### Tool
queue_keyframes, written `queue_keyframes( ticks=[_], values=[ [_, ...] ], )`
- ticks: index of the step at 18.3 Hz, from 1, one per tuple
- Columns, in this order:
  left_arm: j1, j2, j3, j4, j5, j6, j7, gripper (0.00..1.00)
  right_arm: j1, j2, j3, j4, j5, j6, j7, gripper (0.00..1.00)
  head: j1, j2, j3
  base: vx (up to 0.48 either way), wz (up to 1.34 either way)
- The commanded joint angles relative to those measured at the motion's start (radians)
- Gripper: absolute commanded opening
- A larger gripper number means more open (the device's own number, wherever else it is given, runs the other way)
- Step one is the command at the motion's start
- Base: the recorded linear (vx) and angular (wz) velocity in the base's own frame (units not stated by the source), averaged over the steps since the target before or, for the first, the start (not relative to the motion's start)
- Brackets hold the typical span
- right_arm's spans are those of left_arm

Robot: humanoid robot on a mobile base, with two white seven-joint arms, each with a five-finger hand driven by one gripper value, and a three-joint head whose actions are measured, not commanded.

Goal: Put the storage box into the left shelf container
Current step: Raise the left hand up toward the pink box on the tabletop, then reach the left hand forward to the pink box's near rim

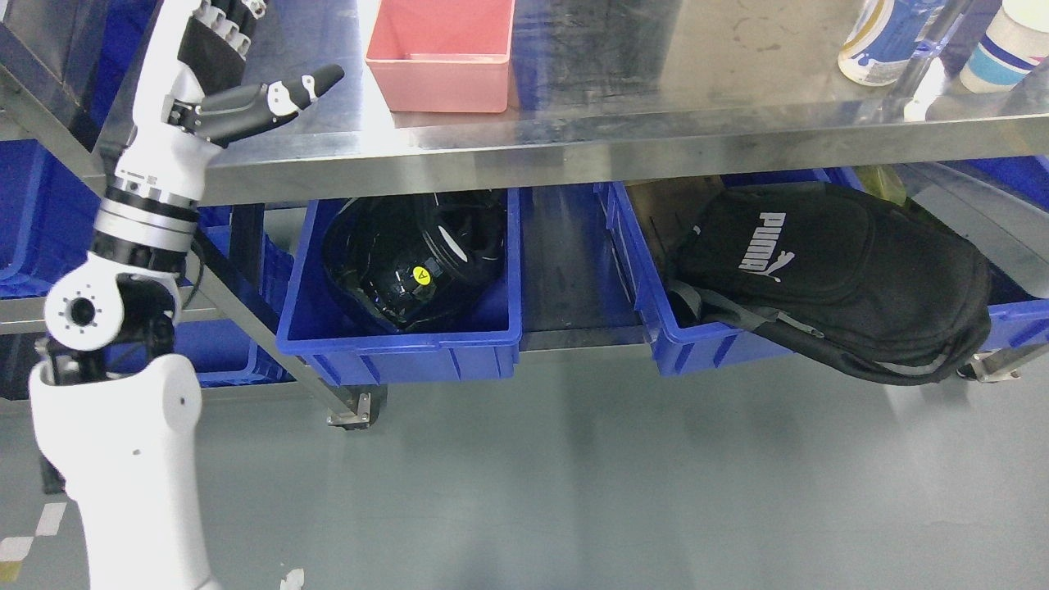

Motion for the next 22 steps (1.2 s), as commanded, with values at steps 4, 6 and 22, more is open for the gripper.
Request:
queue_keyframes(
  ticks=[4, 6, 22],
  values=[
    [-0.279, 0.458, -0.433, 0.229, -0.161, -0.004, -0.214, 0.98, -0.006, -0.017, -0.003, -0.017, -0.002, 0.005, -0.001, 1.00, 0.0000, 0.000, 0.000, 0.000, 0.00],
    [-0.348, 0.390, -0.531, 0.292, -0.218, -0.004, -0.222, 0.98, -0.006, -0.017, -0.003, -0.017, -0.002, 0.005, 0.000, 1.00, 0.0000, 0.000, 0.000, 0.000, 0.00],
    [-0.560, 0.172, -0.705, 0.612, -0.409, -0.006, -0.300, 0.98, -0.006, -0.017, -0.003, -0.017, -0.002, 0.005, -0.001, 1.00, 0.0000, 0.000, 0.000, 0.000, 0.00]
  ],
)
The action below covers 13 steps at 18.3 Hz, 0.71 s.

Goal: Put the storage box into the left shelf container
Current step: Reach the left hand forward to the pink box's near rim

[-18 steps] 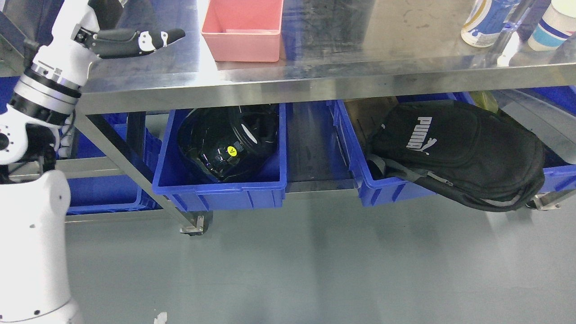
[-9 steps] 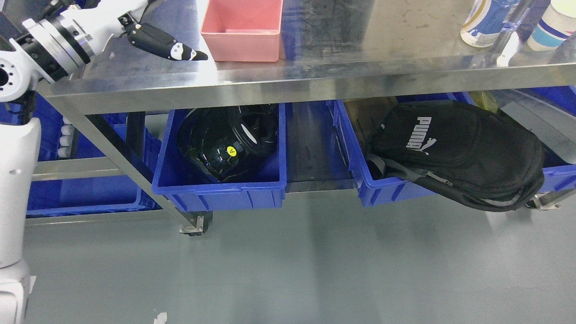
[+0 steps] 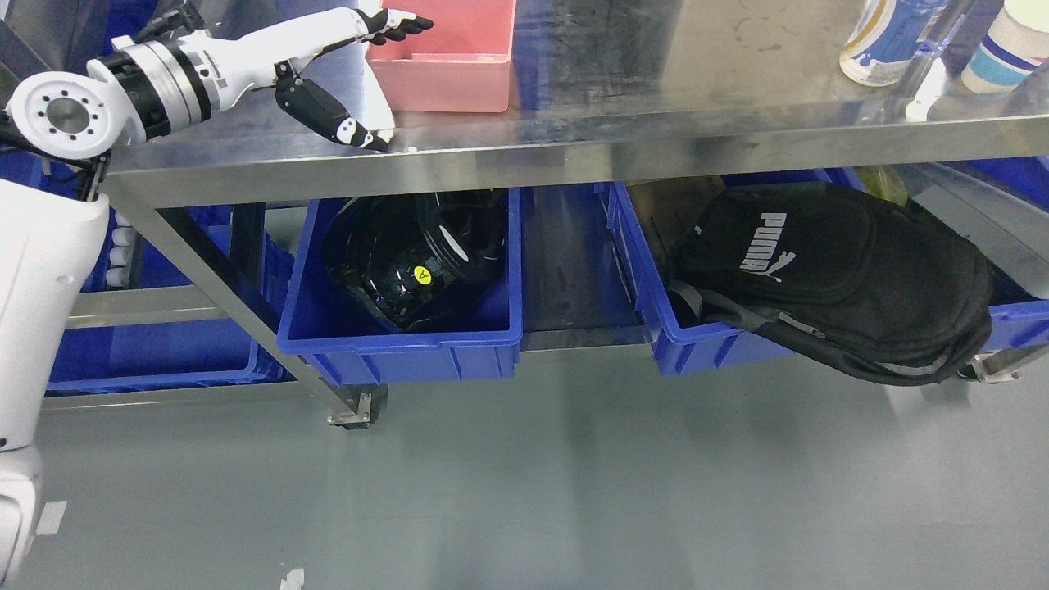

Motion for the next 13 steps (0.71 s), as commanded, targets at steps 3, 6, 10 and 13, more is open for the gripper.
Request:
queue_keyframes(
  ticks=[3, 6, 10, 13],
  values=[
    [-0.112, -0.168, -0.113, 0.275, -0.070, -0.001, -0.001, 0.97, -0.006, -0.017, -0.003, -0.017, -0.002, 0.000, 0.005, 1.00, 0.0000, 0.000, 0.000, 0.000, 0.00],
    [-0.143, -0.207, -0.114, 0.335, -0.070, -0.004, -0.058, 0.96, -0.006, -0.017, -0.003, -0.017, -0.002, 0.000, 0.006, 1.00, 0.0000, 0.000, 0.000, 0.000, 0.00],
    [-0.168, -0.282, -0.124, 0.407, -0.088, -0.013, -0.077, 0.89, -0.006, -0.017, -0.003, -0.017, -0.002, 0.000, 0.006, 1.00, 0.0000, 0.000, 0.000, 0.000, 0.00],
    [-0.168, -0.302, -0.114, 0.434, -0.176, -0.013, -0.077, 0.85, -0.006, -0.017, -0.003, -0.017, -0.002, 0.000, 0.006, 1.00, 0.0000, 0.000, 0.000, 0.000, 0.00]
  ],
)
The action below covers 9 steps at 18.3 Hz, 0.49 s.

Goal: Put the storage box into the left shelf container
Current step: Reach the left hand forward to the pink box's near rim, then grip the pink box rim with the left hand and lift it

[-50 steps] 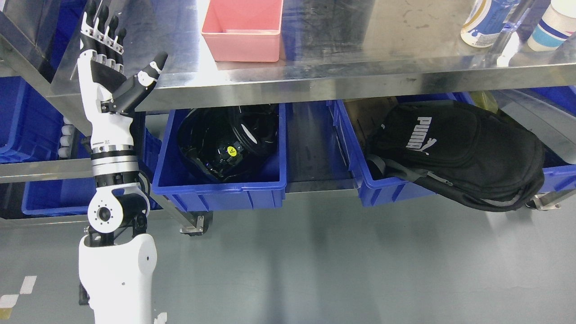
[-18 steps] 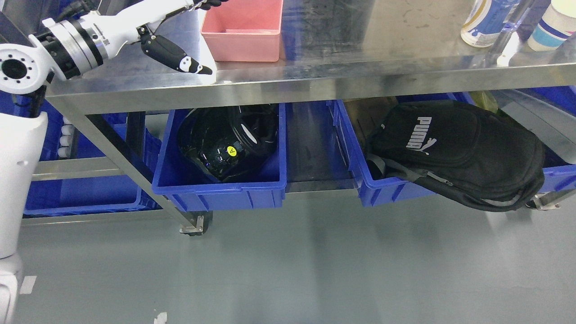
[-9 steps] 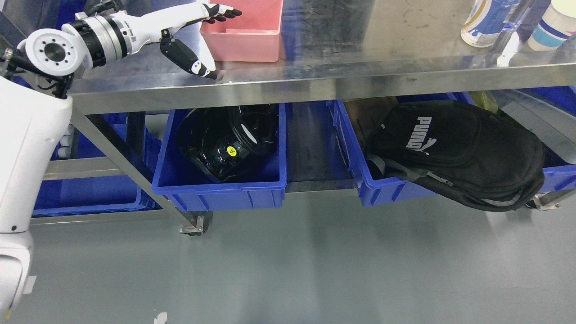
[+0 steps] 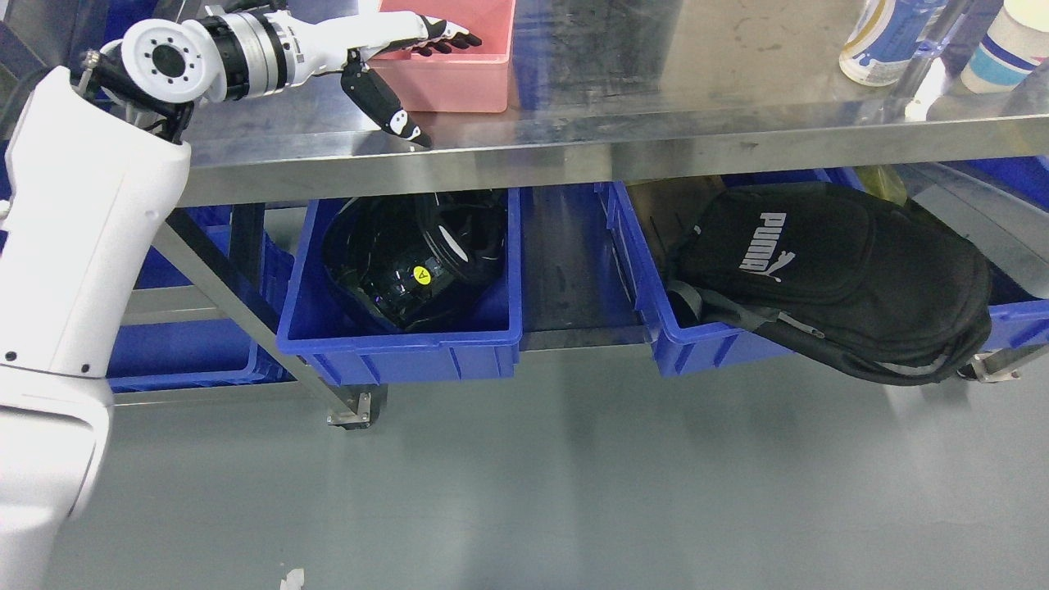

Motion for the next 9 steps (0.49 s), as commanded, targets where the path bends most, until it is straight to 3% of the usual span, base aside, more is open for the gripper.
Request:
queue_keyframes(
  ticks=[1, 6, 9],
  values=[
    [-0.024, -0.134, -0.032, 0.178, -0.095, 0.001, -0.008, 0.82, -0.006, -0.017, -0.003, -0.017, -0.002, 0.000, 0.000, 1.00, 0.0000, 0.000, 0.000, 0.000, 0.00],
    [-0.018, -0.131, 0.021, 0.196, -0.114, -0.017, -0.010, 0.50, -0.006, -0.017, -0.003, -0.017, -0.002, 0.000, -0.001, 1.00, 0.0000, 0.000, 0.000, -0.001, 0.10],
    [-0.016, -0.137, 0.112, 0.219, -0.121, -0.095, -0.010, 0.22, -0.006, -0.017, -0.003, -0.017, -0.002, 0.000, -0.001, 1.00, 0.0000, 0.000, 0.000, -0.006, 0.08]
  ],
)
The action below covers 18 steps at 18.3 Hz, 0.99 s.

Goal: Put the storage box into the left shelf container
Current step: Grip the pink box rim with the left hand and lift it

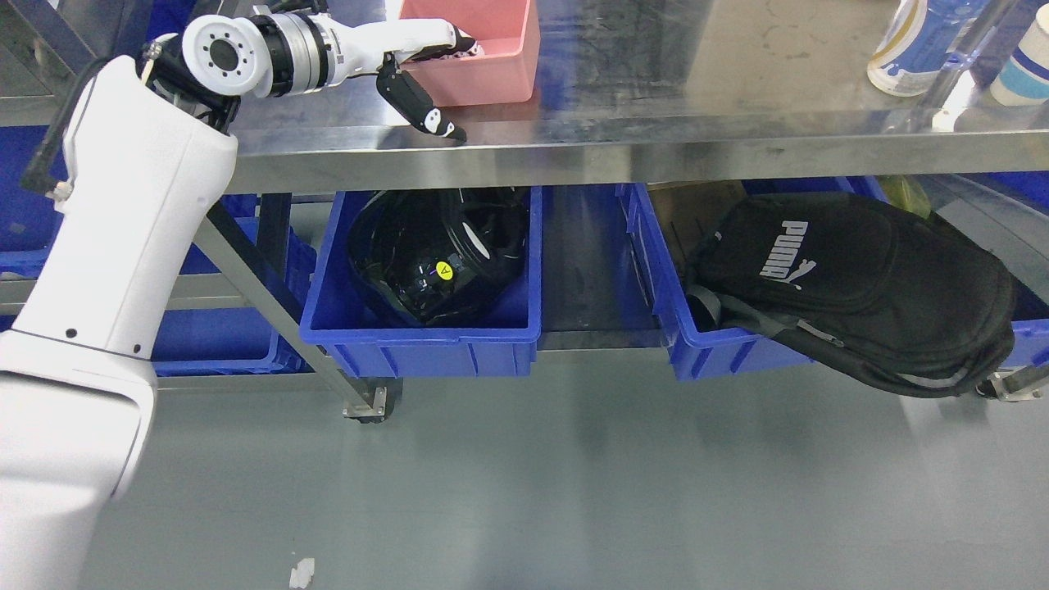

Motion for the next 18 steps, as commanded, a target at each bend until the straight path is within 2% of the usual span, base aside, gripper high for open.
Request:
queue_keyframes(
  ticks=[1, 5, 8, 13, 18],
  values=[
    [0.003, -0.076, 0.152, 0.119, -0.037, -0.084, -0.006, 0.15, -0.006, -0.017, -0.003, -0.017, -0.002, 0.000, -0.003, 1.00, 0.0000, 0.000, 0.000, -0.014, 0.05],
    [0.003, -0.099, 0.279, 0.117, -0.063, -0.159, -0.006, 0.01, -0.006, -0.017, -0.003, -0.017, -0.002, 0.000, -0.003, 1.00, 0.0000, 0.000, 0.000, -0.013, 0.01],
    [-0.007, -0.107, 0.356, 0.056, -0.062, -0.198, -0.003, 0.00, -0.006, -0.017, -0.003, -0.017, -0.002, 0.000, -0.003, 1.00, 0.0000, 0.000, 0.000, 0.011, 0.05],
    [-0.005, -0.090, 0.471, -0.094, -0.056, -0.196, -0.023, 0.00, -0.006, -0.017, -0.003, -0.017, -0.002, 0.000, -0.003, 1.00, 0.0000, 0.000, 0.000, 0.003, -0.01],
    [0.039, -0.048, 0.511, -0.281, -0.050, -0.209, -0.057, 0.01, -0.006, -0.017, -0.003, -0.017, -0.002, 0.000, -0.002, 1.00, 0.0000, 0.000, 0.000, -0.003, -0.04]
  ],
)
